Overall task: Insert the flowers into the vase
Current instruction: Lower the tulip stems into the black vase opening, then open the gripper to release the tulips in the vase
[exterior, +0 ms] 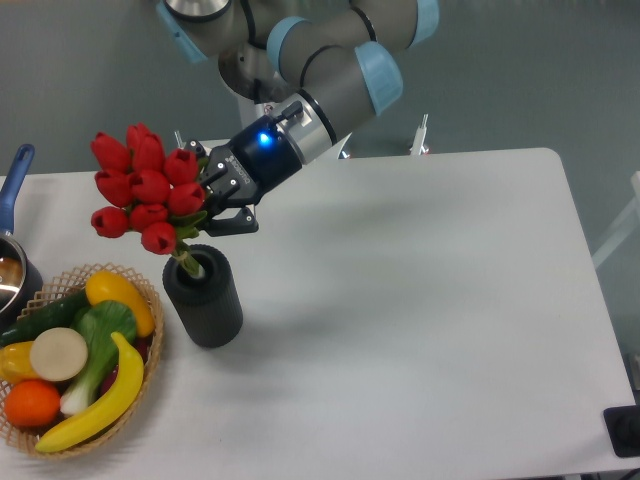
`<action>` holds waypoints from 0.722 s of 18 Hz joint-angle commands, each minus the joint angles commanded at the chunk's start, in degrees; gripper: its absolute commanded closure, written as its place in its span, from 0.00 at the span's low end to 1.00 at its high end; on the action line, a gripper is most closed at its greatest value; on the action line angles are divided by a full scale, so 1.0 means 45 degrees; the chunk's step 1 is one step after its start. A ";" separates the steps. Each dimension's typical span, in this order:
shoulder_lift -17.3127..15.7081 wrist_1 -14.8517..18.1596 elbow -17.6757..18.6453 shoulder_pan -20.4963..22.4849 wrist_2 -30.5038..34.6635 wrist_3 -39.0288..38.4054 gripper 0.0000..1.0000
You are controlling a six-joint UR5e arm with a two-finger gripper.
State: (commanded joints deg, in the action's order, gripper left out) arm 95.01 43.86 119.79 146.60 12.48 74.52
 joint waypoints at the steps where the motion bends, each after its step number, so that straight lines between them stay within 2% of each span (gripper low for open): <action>1: 0.0000 0.0000 0.0156 0.0019 0.0000 0.0118 0.64; 3: 0.0039 0.0000 0.0353 0.0058 0.0039 0.0158 0.57; 4: 0.0155 0.0000 0.0392 0.0097 0.0039 0.0158 0.48; 5: 0.0292 0.0000 0.0392 0.0117 0.0058 0.0158 0.34; 6: 0.0332 0.0000 0.0412 0.0117 0.0059 0.0139 0.14; 7: 0.0332 0.0019 0.0489 0.0117 0.0078 0.0119 0.00; 13: 0.0332 0.0020 0.0861 0.0332 0.0156 0.0139 0.00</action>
State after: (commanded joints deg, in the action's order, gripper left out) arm 96.50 43.95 123.66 148.09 13.18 75.15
